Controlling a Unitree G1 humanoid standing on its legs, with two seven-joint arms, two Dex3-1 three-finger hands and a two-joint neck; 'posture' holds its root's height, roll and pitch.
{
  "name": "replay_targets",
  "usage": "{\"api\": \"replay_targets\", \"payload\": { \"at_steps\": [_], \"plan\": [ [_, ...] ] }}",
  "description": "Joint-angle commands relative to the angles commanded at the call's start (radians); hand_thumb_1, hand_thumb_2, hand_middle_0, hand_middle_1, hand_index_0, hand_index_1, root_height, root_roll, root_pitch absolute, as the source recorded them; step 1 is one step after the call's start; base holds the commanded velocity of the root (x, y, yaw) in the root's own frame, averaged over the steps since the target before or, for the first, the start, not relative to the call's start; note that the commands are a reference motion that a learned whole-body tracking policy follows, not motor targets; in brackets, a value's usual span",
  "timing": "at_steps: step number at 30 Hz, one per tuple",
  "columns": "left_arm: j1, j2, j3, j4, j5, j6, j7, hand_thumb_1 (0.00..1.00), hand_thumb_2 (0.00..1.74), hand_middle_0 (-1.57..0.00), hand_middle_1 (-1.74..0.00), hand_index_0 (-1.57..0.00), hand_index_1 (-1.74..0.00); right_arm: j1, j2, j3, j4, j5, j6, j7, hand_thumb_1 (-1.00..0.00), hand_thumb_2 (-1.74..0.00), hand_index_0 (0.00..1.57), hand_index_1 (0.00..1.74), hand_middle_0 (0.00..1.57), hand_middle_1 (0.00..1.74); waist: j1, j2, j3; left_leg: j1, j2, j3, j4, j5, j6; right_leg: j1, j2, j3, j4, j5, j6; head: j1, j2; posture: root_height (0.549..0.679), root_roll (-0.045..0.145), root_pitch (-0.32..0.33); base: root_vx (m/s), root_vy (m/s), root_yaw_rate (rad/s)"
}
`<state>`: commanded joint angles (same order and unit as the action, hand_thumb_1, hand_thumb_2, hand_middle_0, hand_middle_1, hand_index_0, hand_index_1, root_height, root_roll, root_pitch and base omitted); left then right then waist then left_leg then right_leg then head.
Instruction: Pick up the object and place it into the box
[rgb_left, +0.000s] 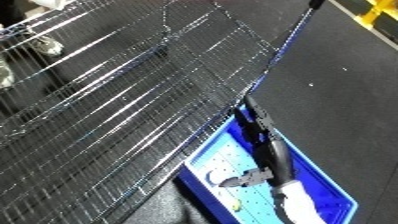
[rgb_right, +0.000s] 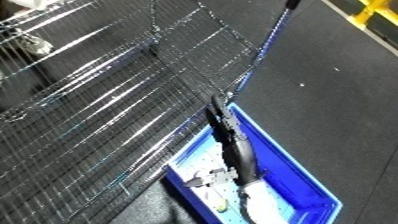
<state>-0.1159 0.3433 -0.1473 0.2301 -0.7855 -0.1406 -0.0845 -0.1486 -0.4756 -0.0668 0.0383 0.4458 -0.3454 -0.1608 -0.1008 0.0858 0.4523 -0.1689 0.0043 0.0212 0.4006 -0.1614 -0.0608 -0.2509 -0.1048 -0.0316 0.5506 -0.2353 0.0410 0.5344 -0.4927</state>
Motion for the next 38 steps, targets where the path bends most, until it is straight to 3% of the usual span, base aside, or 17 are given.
{"api": "replay_targets", "payload": {
  "at_steps": [4, 11, 21, 31, 38],
  "plan": [
    [0.001, 0.017, 0.011, -0.007, 0.017, 0.023, -0.008, 1.00, 1.74, -1.57, -1.74, -1.57, -1.74, -0.009, 0.024, 0.023, -0.018, -0.008, 0.011, 0.012, 0.00, 0.00, 0.00, 0.00, 0.00, 0.00, 0.031, -0.027, -0.001, -0.009, 0.004, -0.016, 0.020, -0.004, 0.0030, 0.019, 0.0030, -0.018, 0.010, -0.004, -0.0032, -0.112, -0.004, 0.666, 0.082, -0.042, 0.062, -0.119, 0.189],
    [0.012, 0.042, 0.046, -0.029, 0.042, 0.061, -0.025, 1.00, 1.74, -1.57, -1.74, -1.57, -1.74, -0.007, 0.071, 0.048, -0.037, -0.015, 0.026, 0.018, 0.00, 0.00, 0.00, 0.00, 0.00, 0.00, 0.080, -0.065, 0.001, -0.021, 0.003, -0.043, 0.044, -0.004, 0.0084, 0.044, 0.0169, -0.044, 0.022, -0.011, -0.0058, -0.285, 0.020, 0.665, 0.068, -0.059, 0.080, -0.103, 0.189],
    [0.016, 0.068, 0.057, -0.055, 0.064, 0.092, -0.037, 1.00, 1.74, -1.57, -1.74, -1.57, -1.74, 0.009, 0.107, 0.084, -0.013, 0.011, 0.012, 0.004, 0.00, 0.00, 0.00, 0.00, 0.00, 0.00, 0.127, -0.091, 0.020, -0.027, 0.006, -0.073, 0.041, 0.022, 0.0083, 0.061, 0.0234, -0.074, 0.039, -0.016, 0.0044, -0.454, -0.001, 0.662, 0.054, -0.079, 0.059, -0.055, 0.176],
    [0.025, 0.082, 0.056, -0.079, 0.076, 0.116, -0.042, 1.00, 1.74, -1.57, -1.74, -1.57, -1.74, 0.016, 0.110, 0.122, 0.009, 0.021, 0.008, -0.017, 0.00, 0.00, 0.00, 0.00, 0.00, 0.00, 0.154, -0.109, 0.037, -0.042, 0.006, -0.089, 0.062, 0.028, 0.0076, 0.066, 0.0172, -0.094, 0.070, -0.024, 0.0074, -0.460, -0.050, 0.660, 0.050, -0.096, 0.031, -0.031, 0.088],
    [0.041, 0.086, 0.057, -0.082, 0.078, 0.113, -0.048, 1.00, 1.74, -1.57, -1.74, -1.57, -1.74, 0.019, 0.103, 0.129, 0.028, 0.039, 0.004, -0.028, 0.00, 0.00, 0.00, 0.00, 0.00, 0.00, 0.152, -0.111, 0.040, -0.042, 0.006, -0.086, 0.068, 0.026, 0.0076, 0.065, 0.0129, -0.091, 0.067, -0.019, 0.0114, -0.412, -0.079, 0.660, 0.051, -0.101, 0.011, 0.000, -0.008]
  ]
}}
